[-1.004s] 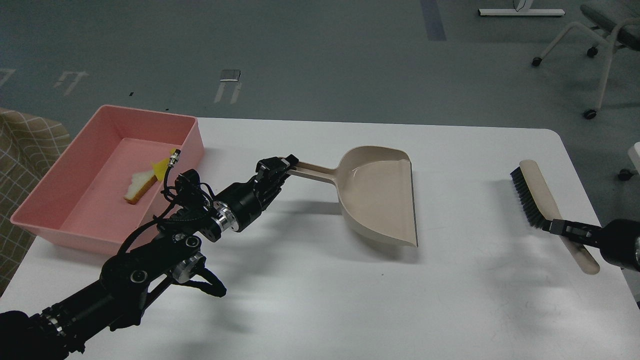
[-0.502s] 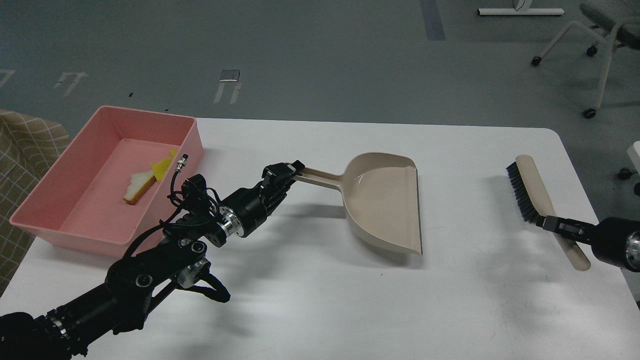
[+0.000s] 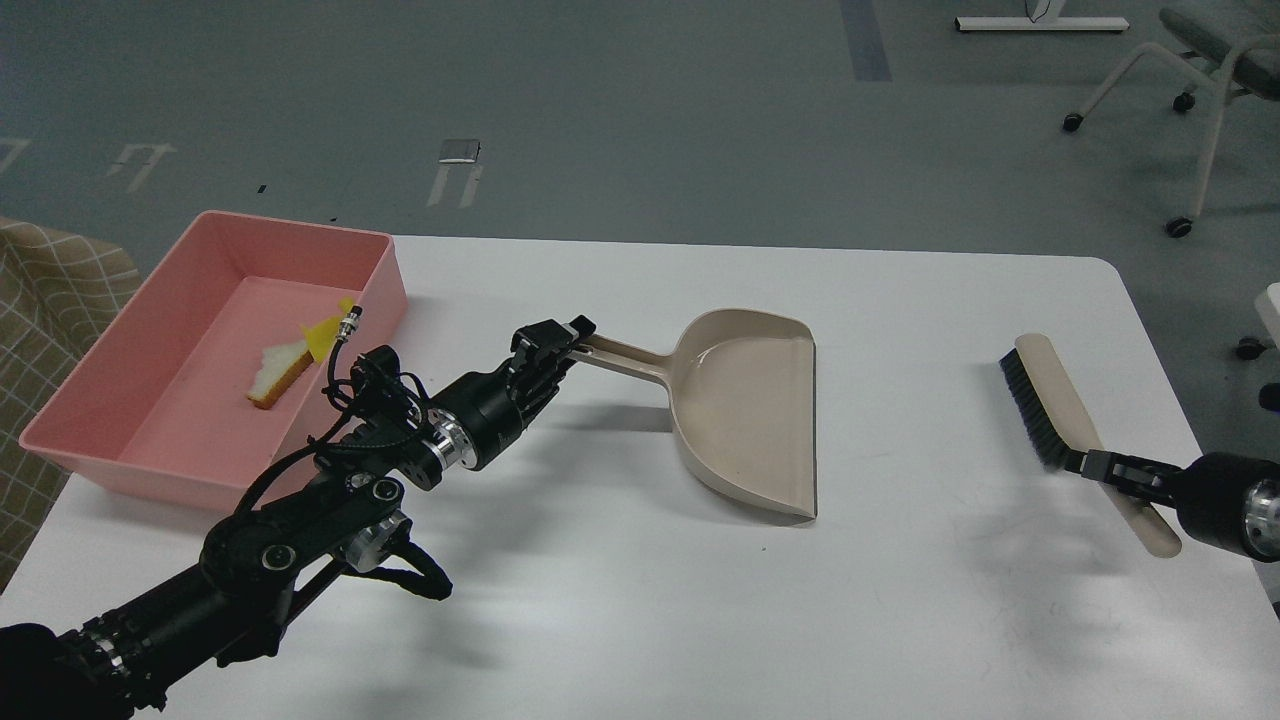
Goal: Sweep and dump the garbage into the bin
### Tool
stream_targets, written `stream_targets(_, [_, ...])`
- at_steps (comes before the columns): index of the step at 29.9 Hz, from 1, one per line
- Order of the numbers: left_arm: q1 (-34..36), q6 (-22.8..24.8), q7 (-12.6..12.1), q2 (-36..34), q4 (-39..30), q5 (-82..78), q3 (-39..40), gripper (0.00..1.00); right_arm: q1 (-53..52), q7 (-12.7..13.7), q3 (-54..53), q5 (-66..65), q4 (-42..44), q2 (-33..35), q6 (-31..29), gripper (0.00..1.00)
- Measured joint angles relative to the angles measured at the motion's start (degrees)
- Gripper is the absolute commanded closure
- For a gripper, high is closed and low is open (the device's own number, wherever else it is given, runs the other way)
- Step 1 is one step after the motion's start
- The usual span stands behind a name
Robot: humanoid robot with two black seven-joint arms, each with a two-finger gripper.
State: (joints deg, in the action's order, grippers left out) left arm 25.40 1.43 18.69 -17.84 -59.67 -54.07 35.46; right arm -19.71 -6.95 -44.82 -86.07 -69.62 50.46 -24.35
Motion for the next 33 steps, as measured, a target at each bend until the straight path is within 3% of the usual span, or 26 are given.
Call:
stream_targets(4, [0.0,-0.7,0.0,-0.1,0.0,0.0,0.0,0.2,-0.1,-0.3,-0.2,0.6,-0.3,0.0,0.0,0.26])
stream_targets(9, [0.0,-0.9,0.1,-1.5,-0.1,0.2,0.4,0.08,0.0,-0.3,-0.5,1.5,-0.3,0.4,-0.1,0.07])
stream_targets(12, [0.0,-0.8,0.1,-2.8,-0.2,2.0,0.4,0.03,0.0,-0.3,-0.6,1.8,-0.3,1.0,-0.1,0.07])
stream_targets(21, [0.0,0.5,0.1,-8.4,-0.8,6.1,-0.5,0.03,-0.1,-0.4,-3.6,2.2,-0.3,2.9,0.0,0.0])
stream_targets(33, [1.6,0.7,1.0,-13.0,-5.8,21.6,4.7,0.02,-0.9,-0.1,-23.9,13.0,-0.3,2.9,-0.6,0.0])
